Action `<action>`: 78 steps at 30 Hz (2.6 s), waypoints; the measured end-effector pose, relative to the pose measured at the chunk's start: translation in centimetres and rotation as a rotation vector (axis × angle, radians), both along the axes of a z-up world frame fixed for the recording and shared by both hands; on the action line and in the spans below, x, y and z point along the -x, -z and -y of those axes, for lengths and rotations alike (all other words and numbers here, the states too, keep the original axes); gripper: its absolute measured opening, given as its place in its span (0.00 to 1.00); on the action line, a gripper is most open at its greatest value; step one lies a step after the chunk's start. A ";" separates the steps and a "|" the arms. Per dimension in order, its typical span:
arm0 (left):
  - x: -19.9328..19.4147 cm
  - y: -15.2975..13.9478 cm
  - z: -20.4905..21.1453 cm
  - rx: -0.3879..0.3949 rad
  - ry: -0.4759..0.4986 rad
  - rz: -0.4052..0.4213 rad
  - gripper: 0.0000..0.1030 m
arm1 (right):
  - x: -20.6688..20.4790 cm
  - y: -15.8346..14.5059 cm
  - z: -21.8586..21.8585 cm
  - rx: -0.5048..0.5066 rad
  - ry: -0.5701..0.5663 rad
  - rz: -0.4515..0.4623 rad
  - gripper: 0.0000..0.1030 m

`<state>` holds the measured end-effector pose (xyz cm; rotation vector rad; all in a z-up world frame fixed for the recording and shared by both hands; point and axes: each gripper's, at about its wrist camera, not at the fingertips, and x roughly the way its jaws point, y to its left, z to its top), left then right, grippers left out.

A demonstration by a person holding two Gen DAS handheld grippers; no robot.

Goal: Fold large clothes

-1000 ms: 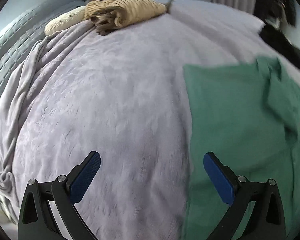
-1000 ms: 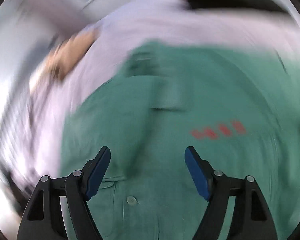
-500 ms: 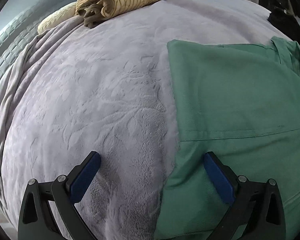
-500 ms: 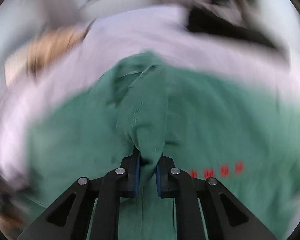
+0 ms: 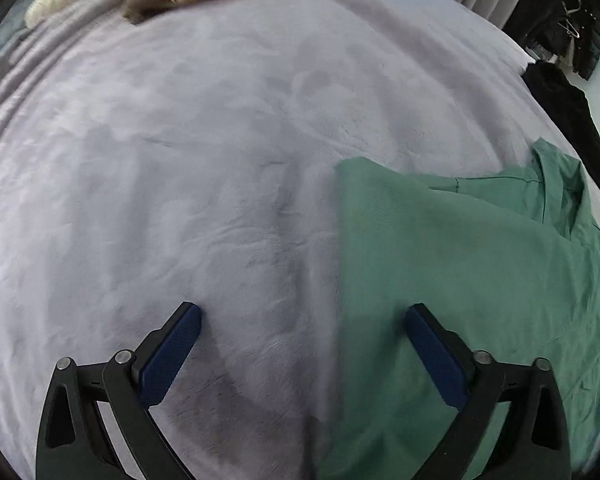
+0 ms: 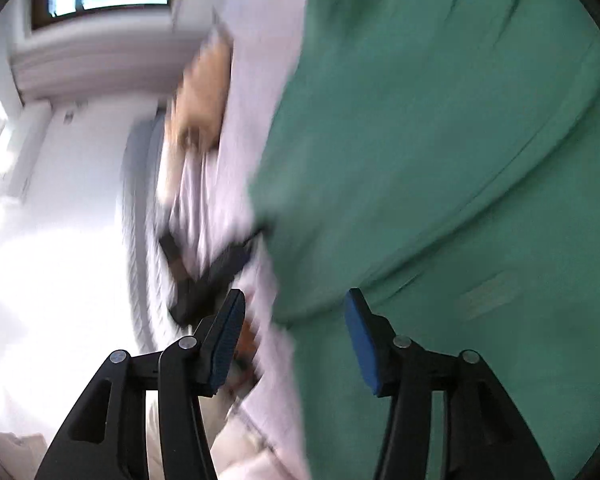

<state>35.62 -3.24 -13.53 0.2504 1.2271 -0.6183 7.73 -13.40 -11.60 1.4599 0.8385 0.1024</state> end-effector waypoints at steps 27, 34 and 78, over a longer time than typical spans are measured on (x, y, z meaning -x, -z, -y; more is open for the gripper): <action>6.6 -5.7 -1.6 -0.013 0.079 0.170 0.12 | 9.3 -5.5 6.7 0.477 0.032 -0.170 0.08; 10.1 -0.1 -1.8 -0.140 0.034 0.158 0.12 | 18.8 -2.8 14.8 0.495 0.190 -0.391 0.00; 28.1 -4.6 8.6 -0.194 0.214 0.100 0.99 | 25.0 -5.9 15.1 0.397 0.179 -0.231 1.00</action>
